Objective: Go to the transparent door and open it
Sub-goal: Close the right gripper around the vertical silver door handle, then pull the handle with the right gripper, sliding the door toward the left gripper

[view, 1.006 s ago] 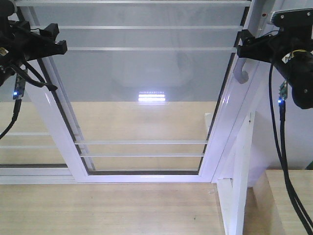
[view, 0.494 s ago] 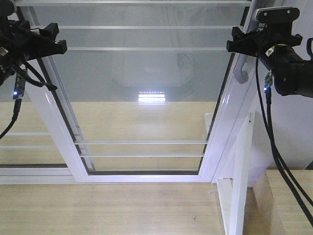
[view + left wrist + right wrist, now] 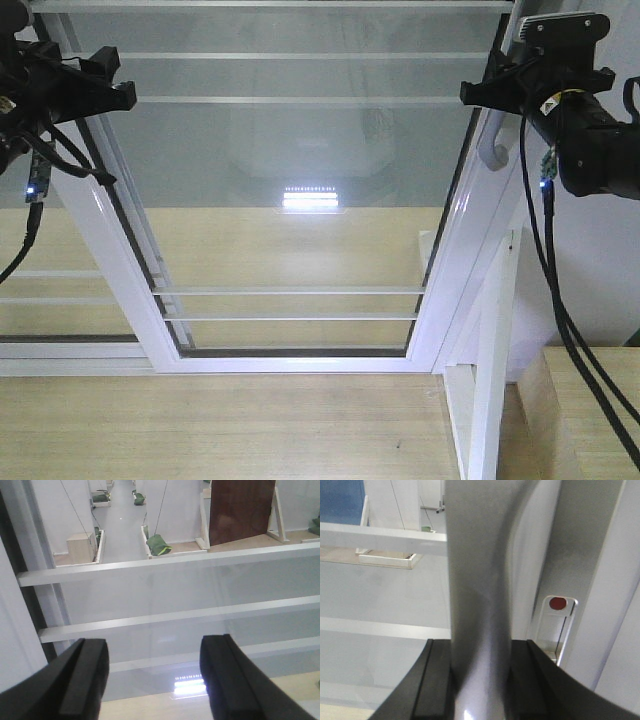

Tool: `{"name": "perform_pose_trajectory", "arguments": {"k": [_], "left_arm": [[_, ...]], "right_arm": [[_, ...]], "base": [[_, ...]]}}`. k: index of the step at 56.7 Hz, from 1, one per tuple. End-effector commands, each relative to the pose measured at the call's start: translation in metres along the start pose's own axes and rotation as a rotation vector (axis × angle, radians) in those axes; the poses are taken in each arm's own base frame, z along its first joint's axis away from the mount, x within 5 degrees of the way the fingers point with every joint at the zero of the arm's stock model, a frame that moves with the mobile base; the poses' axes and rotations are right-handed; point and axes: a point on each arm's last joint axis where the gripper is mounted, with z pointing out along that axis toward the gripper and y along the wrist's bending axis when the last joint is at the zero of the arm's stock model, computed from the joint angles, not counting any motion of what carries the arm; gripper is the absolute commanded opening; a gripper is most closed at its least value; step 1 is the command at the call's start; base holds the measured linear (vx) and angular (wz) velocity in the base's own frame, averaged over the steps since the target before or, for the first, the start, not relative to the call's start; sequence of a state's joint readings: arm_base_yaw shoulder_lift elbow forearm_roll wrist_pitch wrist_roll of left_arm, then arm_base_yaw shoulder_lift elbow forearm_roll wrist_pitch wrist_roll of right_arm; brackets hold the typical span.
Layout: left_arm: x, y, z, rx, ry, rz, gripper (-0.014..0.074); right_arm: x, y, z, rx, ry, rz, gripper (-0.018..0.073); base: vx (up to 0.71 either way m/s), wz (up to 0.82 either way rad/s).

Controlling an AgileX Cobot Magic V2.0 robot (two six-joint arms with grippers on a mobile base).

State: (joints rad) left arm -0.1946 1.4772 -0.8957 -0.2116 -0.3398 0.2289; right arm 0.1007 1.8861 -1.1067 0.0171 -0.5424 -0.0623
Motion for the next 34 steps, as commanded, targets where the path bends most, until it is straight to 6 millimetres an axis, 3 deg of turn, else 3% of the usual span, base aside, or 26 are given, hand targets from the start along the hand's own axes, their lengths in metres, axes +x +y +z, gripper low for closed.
{"name": "perform_pose_trajectory", "arguments": {"k": [1, 34], "left_arm": [[-0.03, 0.003, -0.007, -0.021, -0.152, -0.011, 0.0524], [-0.029, 0.002, -0.007, -0.019, -0.142, -0.011, 0.0524]], "right_arm": [[-0.04, 0.02, -0.007, -0.074, -0.181, -0.052, -0.0011], [-0.048, 0.152, -0.038, -0.415, -0.265, -0.08, -0.0009]], "base": [[0.0, 0.0], [0.0, -0.01]]}}
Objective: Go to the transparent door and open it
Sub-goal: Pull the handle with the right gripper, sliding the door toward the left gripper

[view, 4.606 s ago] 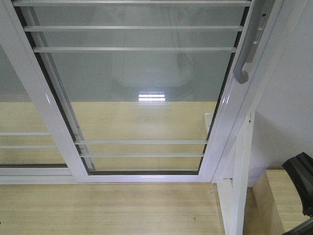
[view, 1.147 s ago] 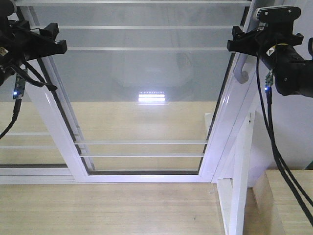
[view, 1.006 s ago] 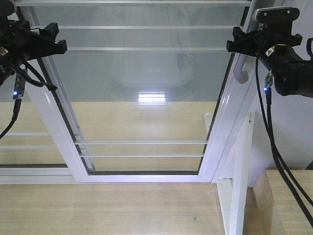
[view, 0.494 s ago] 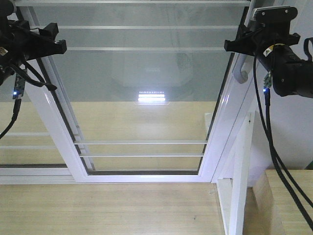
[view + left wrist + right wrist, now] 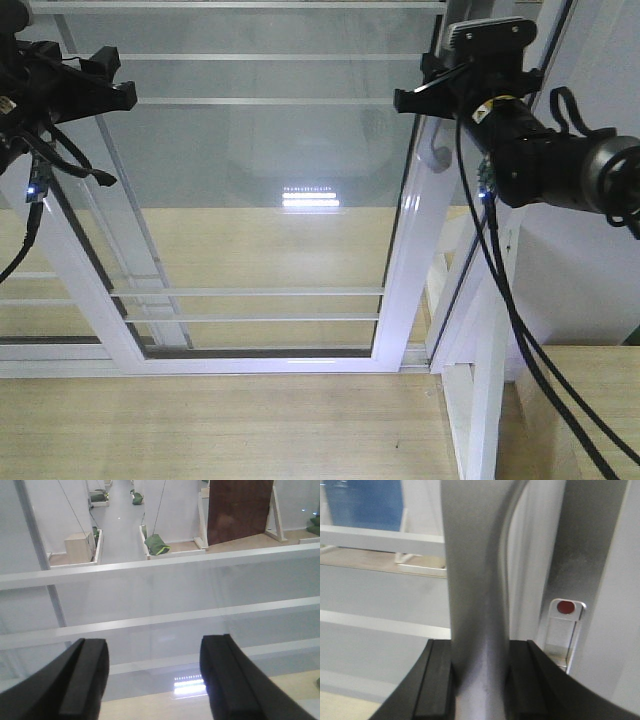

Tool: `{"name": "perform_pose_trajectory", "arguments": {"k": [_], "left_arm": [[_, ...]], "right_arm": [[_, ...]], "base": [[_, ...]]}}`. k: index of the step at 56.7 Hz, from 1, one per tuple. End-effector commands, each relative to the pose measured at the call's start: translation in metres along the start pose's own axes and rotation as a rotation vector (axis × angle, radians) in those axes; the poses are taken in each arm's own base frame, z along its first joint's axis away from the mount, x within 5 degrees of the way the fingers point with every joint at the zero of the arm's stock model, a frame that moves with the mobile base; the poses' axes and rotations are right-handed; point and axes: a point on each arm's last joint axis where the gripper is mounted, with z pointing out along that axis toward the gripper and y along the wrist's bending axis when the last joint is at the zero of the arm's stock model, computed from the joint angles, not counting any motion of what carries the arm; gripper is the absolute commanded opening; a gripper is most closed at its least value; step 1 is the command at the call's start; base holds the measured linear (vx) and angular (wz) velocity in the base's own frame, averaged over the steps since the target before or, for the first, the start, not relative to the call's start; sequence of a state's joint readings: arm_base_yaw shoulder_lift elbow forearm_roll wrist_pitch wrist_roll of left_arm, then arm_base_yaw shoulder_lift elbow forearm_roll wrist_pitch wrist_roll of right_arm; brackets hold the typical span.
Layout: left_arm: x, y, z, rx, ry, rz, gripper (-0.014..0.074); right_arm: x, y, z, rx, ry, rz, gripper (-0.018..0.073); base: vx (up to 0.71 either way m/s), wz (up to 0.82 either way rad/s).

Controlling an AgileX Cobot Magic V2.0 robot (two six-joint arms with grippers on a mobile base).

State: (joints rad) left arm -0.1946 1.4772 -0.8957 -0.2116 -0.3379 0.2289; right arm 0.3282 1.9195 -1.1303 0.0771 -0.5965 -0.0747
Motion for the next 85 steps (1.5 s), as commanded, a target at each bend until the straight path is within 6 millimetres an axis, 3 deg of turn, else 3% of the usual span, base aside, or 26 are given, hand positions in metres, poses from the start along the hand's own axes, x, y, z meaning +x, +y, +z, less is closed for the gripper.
{"name": "perform_pose_trajectory", "arguments": {"k": [1, 15, 31, 51, 61, 71, 85], "left_arm": [[-0.029, 0.002, -0.007, -0.019, -0.143, -0.011, 0.0524], [-0.026, 0.002, -0.007, -0.013, -0.117, -0.011, 0.0524], [-0.027, 0.002, -0.007, -0.014, -0.123, -0.011, 0.0524], [-0.023, 0.021, -0.006, -0.066, -0.083, -0.013, 0.0524], [-0.016, 0.027, -0.006, -0.065, -0.011, 0.056, 0.0524], [-0.018, 0.028, -0.004, -0.076, -0.049, 0.063, 0.0524], [-0.007, 0.027, 0.005, -0.076, -0.016, 0.058, 0.0524]], "right_arm": [[-0.047, 0.067, -0.022, -0.236, -0.206, -0.103, -0.0009], [-0.046, 0.108, -0.032, -0.337, -0.212, -0.11, -0.0009], [-0.047, 0.112, -0.033, -0.345, -0.217, -0.122, -0.0009], [-0.063, 0.103, -0.045, -0.295, -0.123, -0.172, -0.0009], [-0.076, 0.08, -0.052, -0.239, -0.043, -0.148, -0.0009], [-0.078, 0.062, -0.051, -0.195, -0.022, -0.145, -0.0009], [-0.077, 0.062, -0.051, -0.197, -0.017, -0.15, -0.0009]], "base": [[0.0, 0.0], [0.0, 0.01], [-0.01, 0.01], [0.0, 0.0], [0.0, 0.0], [0.0, 0.0], [0.0, 0.0]]}}
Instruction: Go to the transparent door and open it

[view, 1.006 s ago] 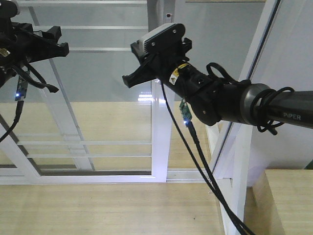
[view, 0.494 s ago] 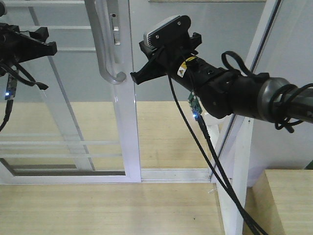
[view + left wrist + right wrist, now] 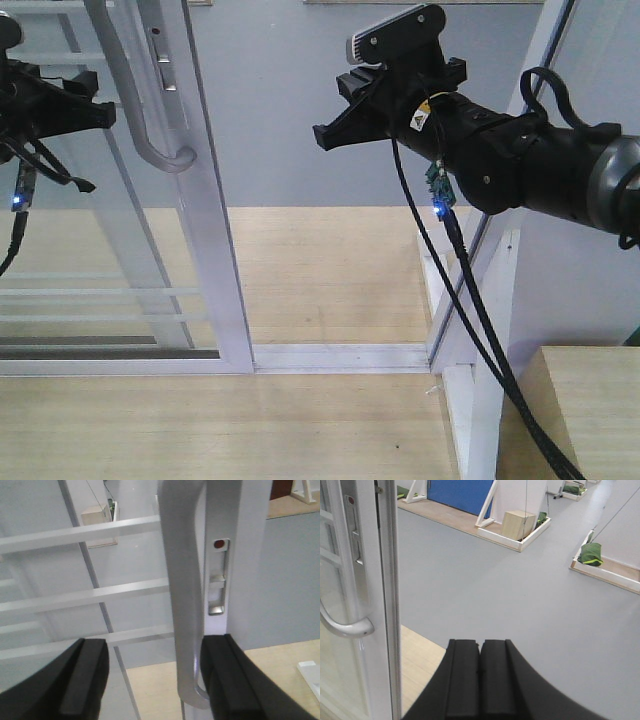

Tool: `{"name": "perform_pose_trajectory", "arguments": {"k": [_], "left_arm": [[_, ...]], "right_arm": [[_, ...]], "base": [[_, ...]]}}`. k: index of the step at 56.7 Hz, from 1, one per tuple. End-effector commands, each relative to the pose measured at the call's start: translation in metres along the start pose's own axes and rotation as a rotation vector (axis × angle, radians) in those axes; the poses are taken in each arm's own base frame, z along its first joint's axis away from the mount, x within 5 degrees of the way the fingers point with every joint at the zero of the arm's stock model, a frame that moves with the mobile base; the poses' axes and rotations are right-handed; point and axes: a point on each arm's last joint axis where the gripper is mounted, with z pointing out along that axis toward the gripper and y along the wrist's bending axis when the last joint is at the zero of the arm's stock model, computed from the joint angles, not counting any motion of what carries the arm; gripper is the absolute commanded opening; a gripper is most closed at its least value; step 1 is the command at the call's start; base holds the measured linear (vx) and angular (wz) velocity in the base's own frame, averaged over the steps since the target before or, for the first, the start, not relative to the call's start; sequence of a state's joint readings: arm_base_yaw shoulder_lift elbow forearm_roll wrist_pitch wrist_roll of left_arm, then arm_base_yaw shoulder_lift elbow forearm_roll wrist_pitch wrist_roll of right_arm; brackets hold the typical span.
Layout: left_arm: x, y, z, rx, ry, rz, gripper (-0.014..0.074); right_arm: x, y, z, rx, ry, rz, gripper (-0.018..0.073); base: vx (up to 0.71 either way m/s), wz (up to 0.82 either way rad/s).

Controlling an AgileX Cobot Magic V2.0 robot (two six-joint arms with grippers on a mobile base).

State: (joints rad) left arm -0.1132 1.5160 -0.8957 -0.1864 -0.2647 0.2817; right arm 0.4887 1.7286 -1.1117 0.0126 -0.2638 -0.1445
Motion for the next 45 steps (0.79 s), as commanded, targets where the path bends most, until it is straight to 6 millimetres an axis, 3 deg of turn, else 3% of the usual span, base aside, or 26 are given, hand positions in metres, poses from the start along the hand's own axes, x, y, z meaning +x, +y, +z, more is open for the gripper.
{"name": "perform_pose_trajectory", "arguments": {"k": [1, 45], "left_arm": [[-0.025, 0.005, -0.006, -0.028, -0.129, -0.009, 0.0524], [-0.025, 0.026, -0.003, -0.106, -0.188, -0.007, 0.0524]], "right_arm": [[-0.035, -0.006, -0.014, 0.024, -0.159, -0.012, -0.0009], [-0.034, -0.006, -0.013, 0.025, -0.15, -0.037, -0.0009]], "base": [[0.0, 0.0], [0.0, 0.0]]}}
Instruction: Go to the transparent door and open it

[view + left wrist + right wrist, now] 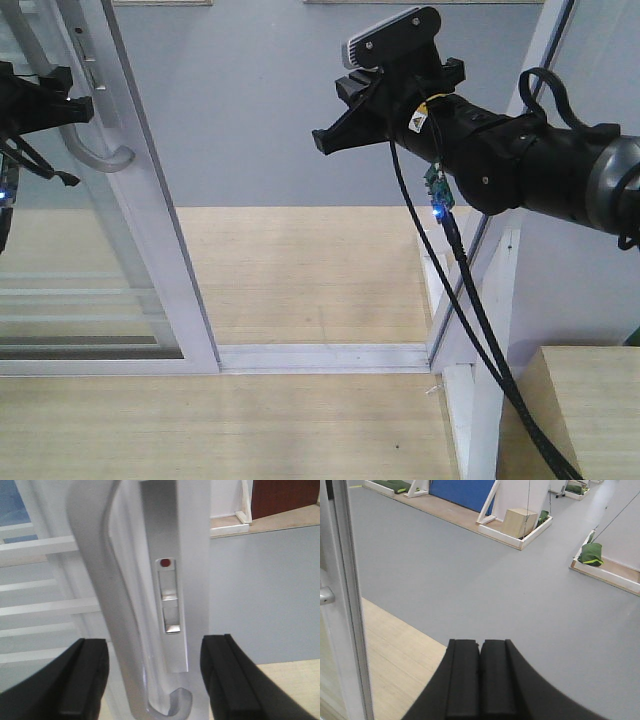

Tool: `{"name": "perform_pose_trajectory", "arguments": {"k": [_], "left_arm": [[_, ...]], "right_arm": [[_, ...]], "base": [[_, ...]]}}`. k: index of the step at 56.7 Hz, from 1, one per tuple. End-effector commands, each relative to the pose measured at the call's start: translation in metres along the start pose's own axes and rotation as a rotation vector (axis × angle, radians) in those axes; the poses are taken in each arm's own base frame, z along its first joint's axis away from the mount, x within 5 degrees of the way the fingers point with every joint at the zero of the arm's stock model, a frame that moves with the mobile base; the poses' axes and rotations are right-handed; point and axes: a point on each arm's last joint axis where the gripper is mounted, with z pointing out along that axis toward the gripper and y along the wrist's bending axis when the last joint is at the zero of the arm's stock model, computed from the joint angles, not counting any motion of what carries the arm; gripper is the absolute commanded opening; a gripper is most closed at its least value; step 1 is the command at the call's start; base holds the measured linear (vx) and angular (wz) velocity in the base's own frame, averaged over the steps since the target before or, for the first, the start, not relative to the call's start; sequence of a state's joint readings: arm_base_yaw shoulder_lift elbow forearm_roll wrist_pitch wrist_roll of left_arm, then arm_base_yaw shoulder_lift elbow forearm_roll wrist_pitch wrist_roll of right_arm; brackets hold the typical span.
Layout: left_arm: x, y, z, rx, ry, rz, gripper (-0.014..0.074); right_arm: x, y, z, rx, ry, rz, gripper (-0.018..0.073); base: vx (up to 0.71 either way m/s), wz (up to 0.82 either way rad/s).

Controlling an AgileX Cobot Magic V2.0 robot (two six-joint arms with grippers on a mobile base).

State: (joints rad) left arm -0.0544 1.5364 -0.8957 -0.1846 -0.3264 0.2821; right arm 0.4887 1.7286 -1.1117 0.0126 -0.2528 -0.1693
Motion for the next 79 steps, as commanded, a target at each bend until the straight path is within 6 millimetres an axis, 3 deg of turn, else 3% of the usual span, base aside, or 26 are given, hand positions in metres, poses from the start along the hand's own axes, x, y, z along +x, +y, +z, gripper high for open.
{"name": "perform_pose_trajectory", "arguments": {"k": [1, 18, 39, 64, 71, 79], "left_arm": [[-0.028, 0.006, -0.006, -0.038, -0.16, 0.001, 0.0524], [-0.018, 0.013, 0.006, -0.072, -0.164, 0.024, 0.0524], [-0.038, 0.028, 0.025, -0.107, -0.188, 0.004, 0.0524], [-0.041, 0.042, 0.047, -0.15, -0.198, -0.023, 0.0514], [-0.04, 0.042, 0.052, -0.143, -0.18, -0.023, 0.0434], [-0.04, 0.042, 0.053, -0.144, -0.183, -0.022, 0.0197]], "right_arm": [[-0.034, -0.007, -0.014, 0.029, -0.16, -0.012, -0.0009], [-0.033, -0.006, -0.013, 0.026, -0.143, -0.012, -0.0009], [-0.032, -0.006, -0.013, 0.024, -0.131, -0.012, -0.0009], [-0.03, -0.006, -0.012, 0.021, -0.116, -0.015, -0.0009], [-0.029, -0.006, -0.011, 0.021, -0.114, -0.015, -0.0009], [-0.026, -0.005, -0.009, 0.02, -0.106, -0.016, -0.0009]], "base": [[0.0, 0.0], [0.0, 0.0], [0.0, 0.0], [0.0, 0.0], [0.0, 0.0], [0.0, 0.0]]}}
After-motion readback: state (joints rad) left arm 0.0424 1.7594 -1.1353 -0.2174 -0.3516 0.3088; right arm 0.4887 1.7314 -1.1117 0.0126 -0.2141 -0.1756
